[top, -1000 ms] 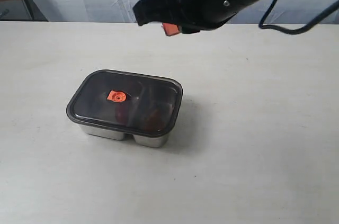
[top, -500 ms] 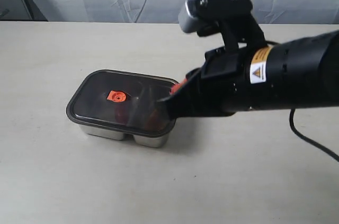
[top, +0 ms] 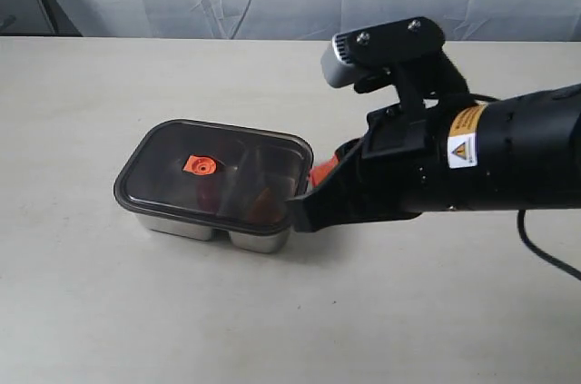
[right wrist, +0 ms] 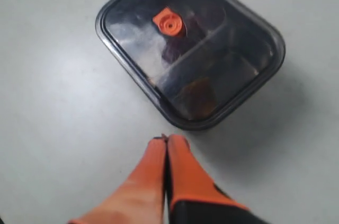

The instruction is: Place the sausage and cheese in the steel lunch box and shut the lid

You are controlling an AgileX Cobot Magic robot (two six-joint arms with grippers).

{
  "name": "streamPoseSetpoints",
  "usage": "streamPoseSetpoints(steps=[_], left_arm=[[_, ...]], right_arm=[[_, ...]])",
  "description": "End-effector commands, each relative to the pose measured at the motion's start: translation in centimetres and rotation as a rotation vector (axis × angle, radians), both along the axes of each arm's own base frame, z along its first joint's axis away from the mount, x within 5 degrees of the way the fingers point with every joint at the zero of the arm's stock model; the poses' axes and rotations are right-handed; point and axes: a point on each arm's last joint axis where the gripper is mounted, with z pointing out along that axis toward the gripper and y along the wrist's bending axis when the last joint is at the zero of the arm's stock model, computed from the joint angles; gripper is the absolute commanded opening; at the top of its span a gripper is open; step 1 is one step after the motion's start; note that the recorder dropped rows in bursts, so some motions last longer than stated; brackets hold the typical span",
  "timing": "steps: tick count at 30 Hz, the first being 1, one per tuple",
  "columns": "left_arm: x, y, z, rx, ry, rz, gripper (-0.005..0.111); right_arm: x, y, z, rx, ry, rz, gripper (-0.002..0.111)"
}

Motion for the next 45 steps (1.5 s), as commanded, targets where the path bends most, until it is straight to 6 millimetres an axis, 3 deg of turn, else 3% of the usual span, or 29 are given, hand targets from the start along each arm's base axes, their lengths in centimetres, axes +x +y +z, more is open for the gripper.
streamPoseSetpoints(steps=[1,3,5,10,13,17,26,32,45], left_arm=[[-0.2,0.0,0.0,0.000,-0.008,0.003,0.000],[-0.2,0.0,0.0,0.001,-0.005,0.001,0.000],[-0.2,0.0,0.0,0.002,-0.004,0.001,0.000],[-0.2,0.0,0.0,0.004,-0.004,0.001,0.000],[-0.2,0.0,0.0,0.004,-0.004,0.001,0.000],[-0.2,0.0,0.0,0.004,-0.004,0.001,0.000],[-0.2,0.0,0.0,0.004,-0.004,0.001,0.000],[-0.2,0.0,0.0,0.004,-0.004,0.001,0.000],[-0.2,0.0,0.0,0.004,-0.003,0.000,0.000]], right_arm=[[-0.4,-1.7,3.4,0.060,-0.283,0.032,-0.001],[-0.3,-3.0,4.6,0.094,-0.428,0.012,-0.001],[0.1,-4.7,4.5,0.118,-0.498,-0.055,-0.001],[0.3,-10.3,1.0,0.231,-0.491,-0.378,-0.001],[-1.5,-13.2,-0.6,0.303,-0.528,-0.534,-0.001],[-4.4,-15.4,-2.5,0.317,-0.602,-0.621,-0.001],[-8.9,-18.1,-4.4,0.159,-0.560,-0.811,-0.001],[-10.8,-18.6,-4.8,0.121,-0.585,-0.881,-0.001],[-10.9,-18.5,-7.8,0.104,-0.485,-0.885,-0.001]])
